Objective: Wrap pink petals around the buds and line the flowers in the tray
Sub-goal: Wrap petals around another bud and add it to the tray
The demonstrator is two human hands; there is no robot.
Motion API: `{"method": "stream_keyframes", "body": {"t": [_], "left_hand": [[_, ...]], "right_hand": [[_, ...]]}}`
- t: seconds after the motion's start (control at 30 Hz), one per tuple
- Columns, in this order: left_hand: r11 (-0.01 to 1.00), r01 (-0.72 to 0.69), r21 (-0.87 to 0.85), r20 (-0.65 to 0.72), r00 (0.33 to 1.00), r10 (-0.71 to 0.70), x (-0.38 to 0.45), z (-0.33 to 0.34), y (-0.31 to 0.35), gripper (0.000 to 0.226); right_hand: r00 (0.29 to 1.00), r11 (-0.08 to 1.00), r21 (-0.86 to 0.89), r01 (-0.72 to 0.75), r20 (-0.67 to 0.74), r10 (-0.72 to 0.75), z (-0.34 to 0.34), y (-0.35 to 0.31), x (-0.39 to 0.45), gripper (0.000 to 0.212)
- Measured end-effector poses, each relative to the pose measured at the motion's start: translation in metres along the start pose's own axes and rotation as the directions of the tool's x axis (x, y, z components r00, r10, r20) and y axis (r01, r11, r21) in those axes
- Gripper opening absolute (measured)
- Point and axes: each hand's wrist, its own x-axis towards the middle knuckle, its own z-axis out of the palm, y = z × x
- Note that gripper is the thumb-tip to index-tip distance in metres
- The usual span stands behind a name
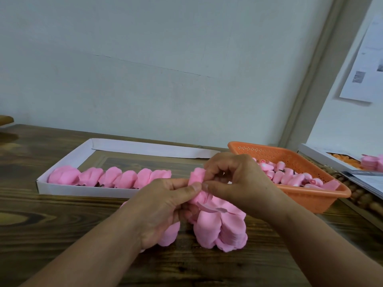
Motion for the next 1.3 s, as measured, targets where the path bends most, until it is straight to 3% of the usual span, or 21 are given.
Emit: {"method": "stream_keyframes", "body": {"t": [0.1,0.2,0.27,0.33,0.43,0.53,0.6,0.8,1.0,1.17,1.3], "left_hand": [[1.0,0.022,0.013,-0.027,0.999,-0.022,0.0,0.0,-0.001,0.029],[0.997,0.075,-0.018,-0.072,0.994,-0.076,0.0,-0.003,-0.004,0.034],[0.992,0.113,-0.05,-0.09,0.989,-0.117,0.001,-0.005,-0.005,0.031],[0.987,0.134,-0.09,-0.09,0.986,-0.142,0.003,-0.006,-0.006,0.02],[0.982,0.152,-0.109,-0.061,0.985,-0.159,0.004,-0.006,-0.007,0.015],[0.986,0.148,-0.073,-0.027,0.988,-0.151,0.004,-0.005,-0.007,0.014],[0.989,0.144,-0.043,-0.002,0.99,-0.144,0.003,-0.005,-0.007,0.015],[0.994,0.107,-0.02,0.029,0.994,-0.107,0.001,-0.005,-0.008,0.006],[0.998,0.065,-0.024,0.027,0.998,-0.064,0.0,-0.003,-0.01,0.017],[0.999,0.032,-0.033,0.071,0.997,-0.03,-0.003,-0.001,-0.008,0.039],[0.999,0.018,-0.032,0.044,0.999,-0.017,-0.004,0.001,-0.01,0.02]], "right_hand": [[0.992,1.0,-0.022,-0.001,0.129,0.004,-0.007,-0.001,-0.002,0.008],[0.941,0.999,-0.022,-0.033,0.336,0.038,-0.018,-0.004,-0.007,0.03],[0.915,0.994,-0.105,-0.007,0.4,0.048,-0.019,-0.004,-0.013,0.049],[0.938,0.971,-0.23,0.066,0.347,0.018,-0.013,-0.001,-0.016,0.06],[0.982,0.941,-0.311,0.132,0.172,-0.081,0.0,0.004,-0.017,0.038],[0.993,0.955,-0.275,0.114,0.066,-0.099,0.004,0.005,-0.016,0.019],[0.991,0.959,-0.249,0.132,0.056,-0.122,0.004,0.004,-0.014,0.009],[0.989,0.952,-0.27,0.145,0.061,-0.134,0.008,0.0,-0.013,0.007],[0.992,0.966,-0.223,0.128,0.032,-0.124,0.009,-0.002,-0.013,0.008],[0.993,0.972,-0.205,0.114,0.023,-0.112,0.007,-0.001,-0.013,0.009],[0.993,0.976,-0.183,0.118,0.012,-0.118,0.008,0.0,-0.014,0.01]]}}
